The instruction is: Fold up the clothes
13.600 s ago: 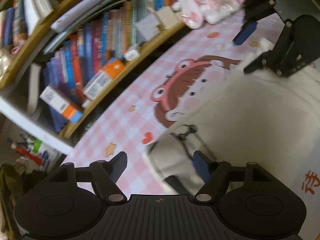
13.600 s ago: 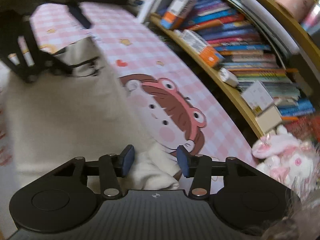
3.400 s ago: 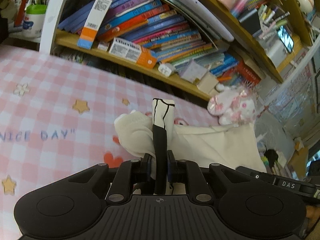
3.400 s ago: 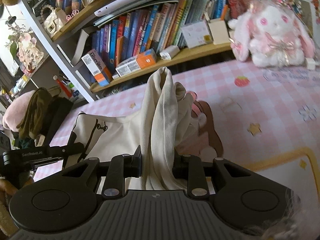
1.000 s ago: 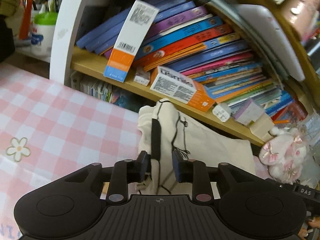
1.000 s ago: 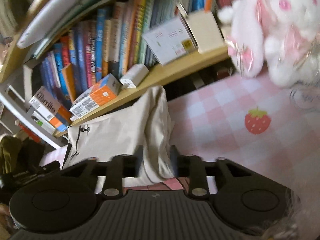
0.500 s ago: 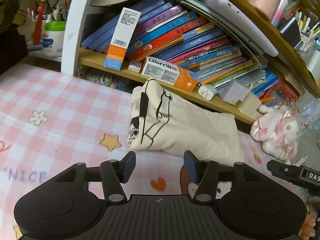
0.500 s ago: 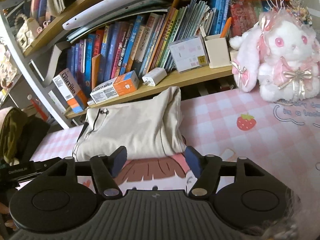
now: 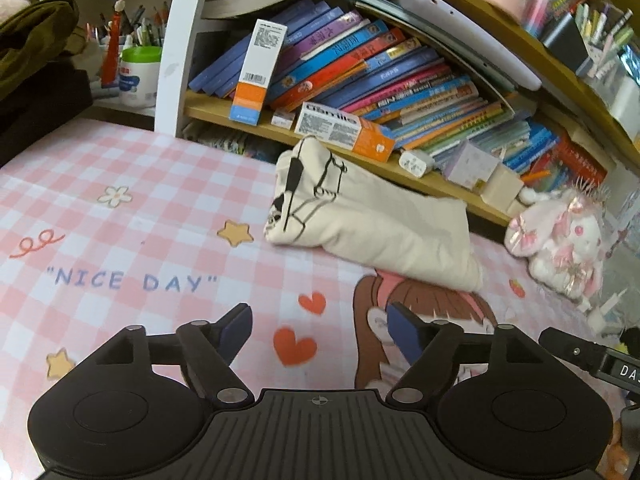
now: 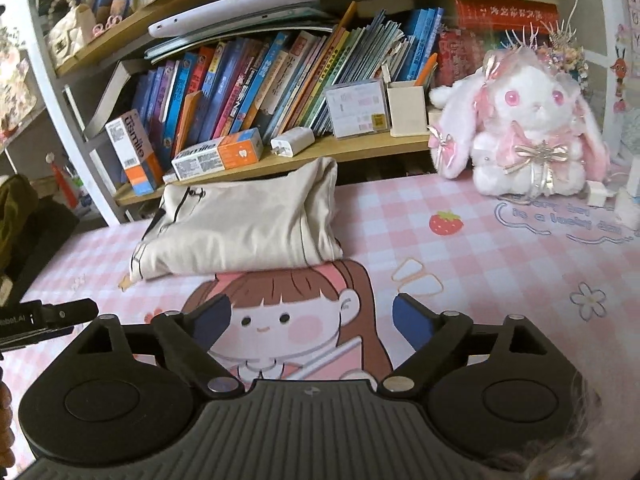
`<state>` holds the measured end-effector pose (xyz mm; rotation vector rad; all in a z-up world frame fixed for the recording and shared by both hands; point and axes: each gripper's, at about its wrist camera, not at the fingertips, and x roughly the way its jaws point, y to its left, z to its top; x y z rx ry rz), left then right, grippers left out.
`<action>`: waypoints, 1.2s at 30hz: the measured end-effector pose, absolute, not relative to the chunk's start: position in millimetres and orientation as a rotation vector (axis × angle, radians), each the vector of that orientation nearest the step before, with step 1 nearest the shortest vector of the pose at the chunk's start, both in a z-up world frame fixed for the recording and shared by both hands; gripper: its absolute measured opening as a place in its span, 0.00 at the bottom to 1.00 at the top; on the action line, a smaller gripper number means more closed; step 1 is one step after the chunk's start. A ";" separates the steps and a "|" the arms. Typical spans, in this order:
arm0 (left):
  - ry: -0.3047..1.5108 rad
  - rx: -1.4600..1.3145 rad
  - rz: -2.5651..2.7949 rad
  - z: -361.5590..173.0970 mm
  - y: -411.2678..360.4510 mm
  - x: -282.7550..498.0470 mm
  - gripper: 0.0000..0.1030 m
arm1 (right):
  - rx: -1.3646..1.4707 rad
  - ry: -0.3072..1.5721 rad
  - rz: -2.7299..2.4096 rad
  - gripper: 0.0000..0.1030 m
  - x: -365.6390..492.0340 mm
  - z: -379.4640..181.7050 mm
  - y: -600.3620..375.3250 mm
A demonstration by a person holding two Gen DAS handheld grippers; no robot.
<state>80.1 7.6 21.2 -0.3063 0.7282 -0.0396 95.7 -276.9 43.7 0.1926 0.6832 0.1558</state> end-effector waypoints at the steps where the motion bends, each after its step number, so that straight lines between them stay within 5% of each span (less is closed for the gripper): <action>1: 0.731 -0.296 -0.036 20.9 5.1 76.9 0.79 | 0.185 0.682 0.153 0.88 91.5 43.2 -275.5; 11: 0.721 -0.172 -0.025 18.3 -16.0 48.1 0.92 | 0.153 0.707 0.133 1.00 61.6 33.1 -265.3; 36: 0.777 -0.116 0.000 14.5 -35.6 35.4 0.97 | 0.137 0.715 0.077 1.00 32.4 29.5 -259.6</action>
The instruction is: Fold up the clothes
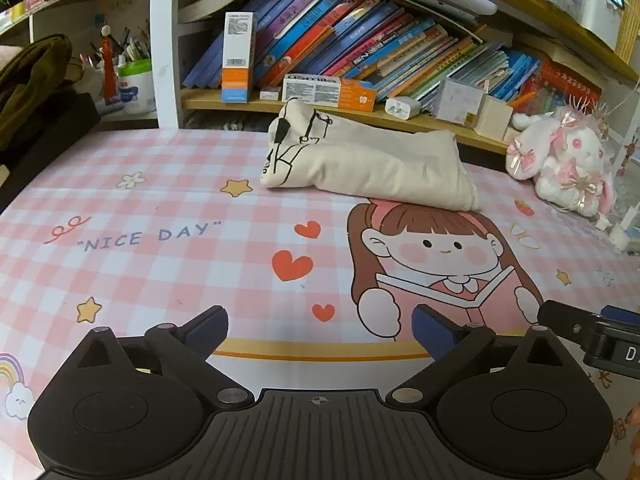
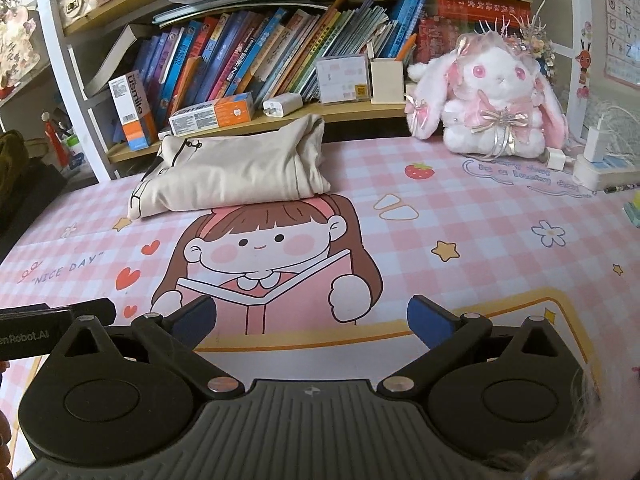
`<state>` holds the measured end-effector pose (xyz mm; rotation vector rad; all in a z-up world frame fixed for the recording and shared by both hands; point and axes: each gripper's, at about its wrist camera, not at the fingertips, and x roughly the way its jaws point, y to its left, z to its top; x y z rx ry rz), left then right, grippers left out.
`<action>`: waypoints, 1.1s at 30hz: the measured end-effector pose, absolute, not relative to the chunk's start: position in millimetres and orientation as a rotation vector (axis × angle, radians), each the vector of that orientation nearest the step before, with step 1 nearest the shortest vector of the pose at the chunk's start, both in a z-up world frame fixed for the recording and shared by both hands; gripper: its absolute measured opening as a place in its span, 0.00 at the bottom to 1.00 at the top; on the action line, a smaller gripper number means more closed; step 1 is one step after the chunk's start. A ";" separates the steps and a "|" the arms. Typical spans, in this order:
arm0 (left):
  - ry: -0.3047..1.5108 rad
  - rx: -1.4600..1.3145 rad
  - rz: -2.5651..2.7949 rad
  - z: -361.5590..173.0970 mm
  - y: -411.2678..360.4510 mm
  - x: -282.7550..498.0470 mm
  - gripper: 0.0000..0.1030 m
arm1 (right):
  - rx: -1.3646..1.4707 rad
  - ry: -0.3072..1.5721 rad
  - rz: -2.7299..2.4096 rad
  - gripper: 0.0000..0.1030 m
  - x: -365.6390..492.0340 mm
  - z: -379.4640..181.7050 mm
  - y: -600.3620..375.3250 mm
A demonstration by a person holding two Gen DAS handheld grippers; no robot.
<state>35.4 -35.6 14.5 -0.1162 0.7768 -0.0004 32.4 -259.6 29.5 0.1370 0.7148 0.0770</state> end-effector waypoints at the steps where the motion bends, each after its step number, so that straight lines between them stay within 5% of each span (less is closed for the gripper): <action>1: 0.778 -0.117 0.001 14.4 -35.2 35.1 0.97 | 0.138 0.715 0.077 1.00 32.1 29.5 -259.5; 33: 0.803 -0.104 0.016 9.5 -36.5 30.9 0.97 | 0.130 0.732 0.076 1.00 26.8 27.7 -259.0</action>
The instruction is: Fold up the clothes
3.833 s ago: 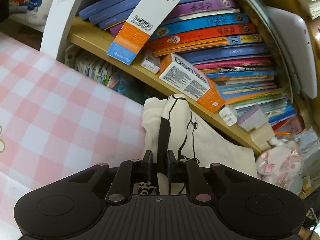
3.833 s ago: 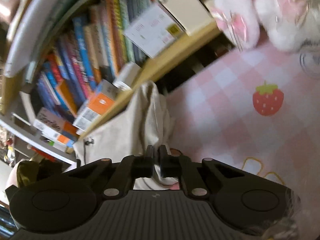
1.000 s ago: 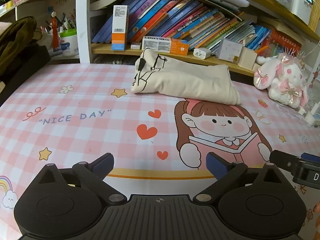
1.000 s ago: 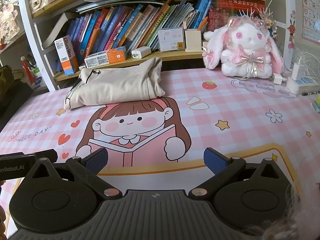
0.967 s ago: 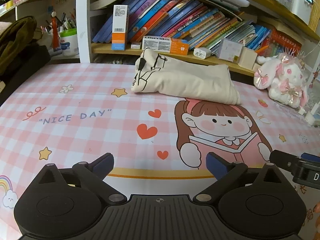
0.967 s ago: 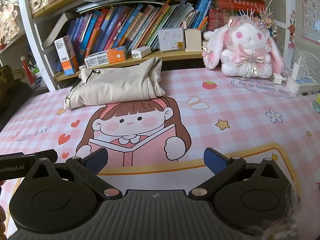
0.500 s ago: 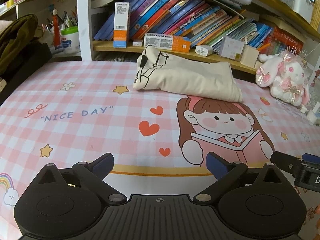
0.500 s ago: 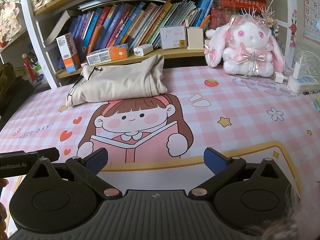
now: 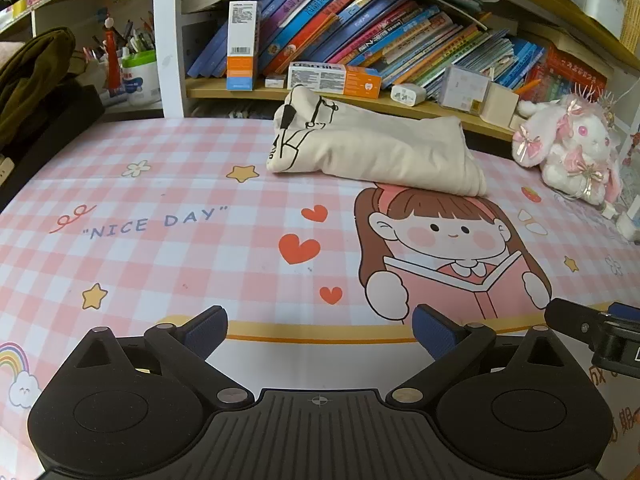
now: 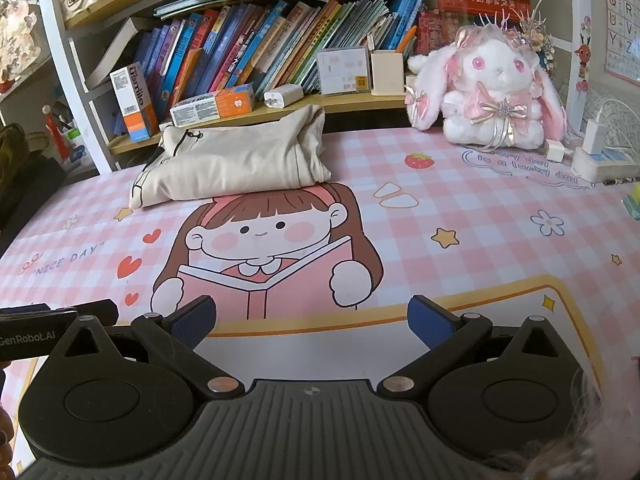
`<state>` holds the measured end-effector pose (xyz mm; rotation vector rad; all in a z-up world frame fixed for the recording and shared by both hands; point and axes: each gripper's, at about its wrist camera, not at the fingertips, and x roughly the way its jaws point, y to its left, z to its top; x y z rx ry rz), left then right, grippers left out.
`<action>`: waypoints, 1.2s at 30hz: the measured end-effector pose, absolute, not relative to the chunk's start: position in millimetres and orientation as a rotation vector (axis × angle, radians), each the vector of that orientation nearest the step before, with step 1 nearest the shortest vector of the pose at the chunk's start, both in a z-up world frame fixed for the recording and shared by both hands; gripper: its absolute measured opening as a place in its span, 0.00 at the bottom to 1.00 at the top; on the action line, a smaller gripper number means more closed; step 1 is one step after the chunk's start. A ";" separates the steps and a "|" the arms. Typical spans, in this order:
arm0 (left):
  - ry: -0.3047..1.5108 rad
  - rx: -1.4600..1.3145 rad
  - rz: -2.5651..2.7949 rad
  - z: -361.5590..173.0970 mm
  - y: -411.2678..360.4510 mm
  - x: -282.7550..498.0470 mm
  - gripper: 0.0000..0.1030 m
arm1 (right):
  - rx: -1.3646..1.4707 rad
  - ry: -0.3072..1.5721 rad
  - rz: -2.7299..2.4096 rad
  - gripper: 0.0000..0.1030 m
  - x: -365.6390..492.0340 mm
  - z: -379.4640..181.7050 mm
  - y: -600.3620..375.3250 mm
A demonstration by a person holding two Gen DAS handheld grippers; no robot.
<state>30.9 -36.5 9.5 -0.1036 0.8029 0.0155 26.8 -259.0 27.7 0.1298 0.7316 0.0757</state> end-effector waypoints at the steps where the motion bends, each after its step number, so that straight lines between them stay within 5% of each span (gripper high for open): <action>1: 0.803 -0.104 0.016 9.5 -36.7 30.6 0.97 | 0.130 0.731 0.076 1.00 26.6 27.8 -258.9; 36: 0.801 -0.109 0.016 10.4 -36.5 23.8 0.98 | 0.123 0.730 0.082 1.00 20.7 29.3 -256.8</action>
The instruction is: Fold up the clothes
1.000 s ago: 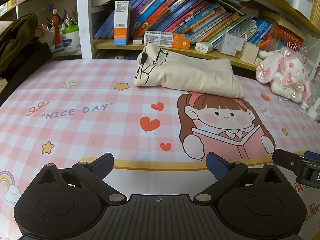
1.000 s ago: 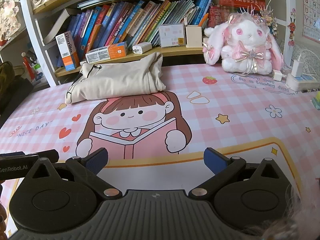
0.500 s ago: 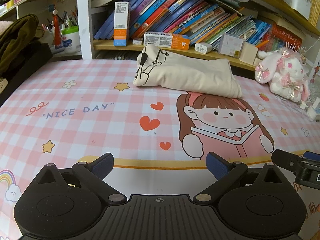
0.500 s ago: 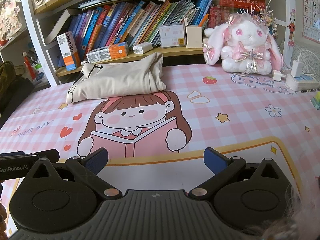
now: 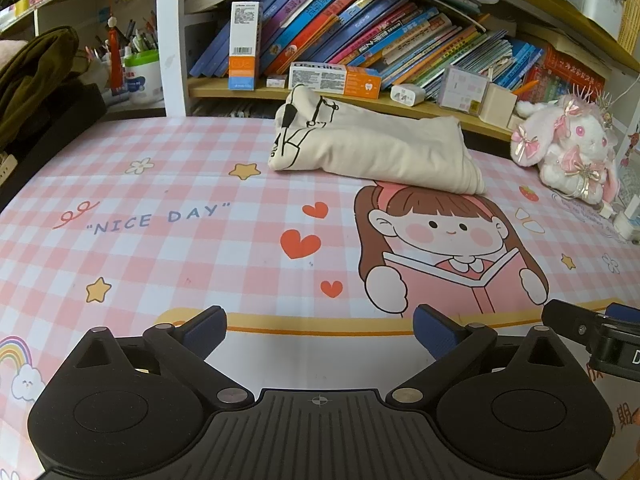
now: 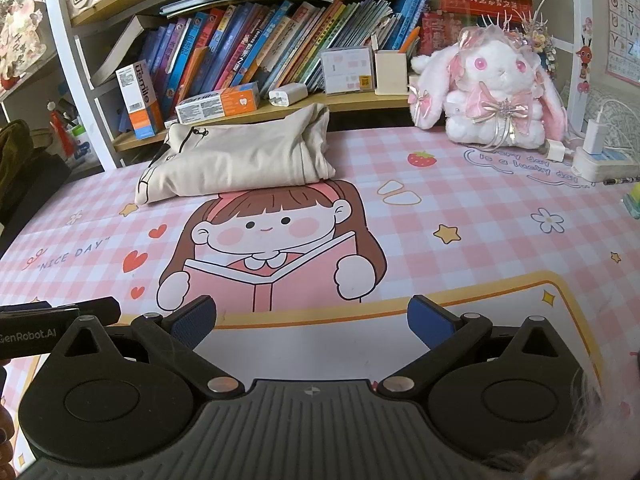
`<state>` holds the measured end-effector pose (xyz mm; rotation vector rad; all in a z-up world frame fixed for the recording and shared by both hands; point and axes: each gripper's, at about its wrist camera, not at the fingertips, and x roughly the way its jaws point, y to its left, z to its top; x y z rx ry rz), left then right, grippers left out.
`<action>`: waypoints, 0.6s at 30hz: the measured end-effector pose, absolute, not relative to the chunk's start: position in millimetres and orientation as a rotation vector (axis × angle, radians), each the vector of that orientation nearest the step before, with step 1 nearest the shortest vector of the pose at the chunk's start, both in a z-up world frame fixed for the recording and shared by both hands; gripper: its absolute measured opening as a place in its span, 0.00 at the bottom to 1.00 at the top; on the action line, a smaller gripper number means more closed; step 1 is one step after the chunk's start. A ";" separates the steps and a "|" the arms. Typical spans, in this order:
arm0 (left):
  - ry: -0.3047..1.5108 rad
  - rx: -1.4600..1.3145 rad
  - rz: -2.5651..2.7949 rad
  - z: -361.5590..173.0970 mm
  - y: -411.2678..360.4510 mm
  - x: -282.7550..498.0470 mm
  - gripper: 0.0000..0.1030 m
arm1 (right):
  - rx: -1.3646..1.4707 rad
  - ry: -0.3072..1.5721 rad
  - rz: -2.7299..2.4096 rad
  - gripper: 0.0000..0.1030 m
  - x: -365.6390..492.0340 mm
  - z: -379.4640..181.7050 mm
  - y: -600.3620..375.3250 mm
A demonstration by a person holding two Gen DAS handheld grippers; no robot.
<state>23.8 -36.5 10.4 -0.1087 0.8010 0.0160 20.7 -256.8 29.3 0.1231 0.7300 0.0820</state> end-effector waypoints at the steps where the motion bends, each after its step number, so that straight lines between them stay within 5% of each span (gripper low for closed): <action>1: 0.801 -0.109 0.017 10.5 -36.5 23.6 0.98 | 0.123 0.730 0.082 1.00 20.7 29.3 -256.8; 18: 0.798 -0.107 0.027 10.7 -38.4 22.4 0.98 | 0.123 0.732 0.090 1.00 20.7 28.3 -254.9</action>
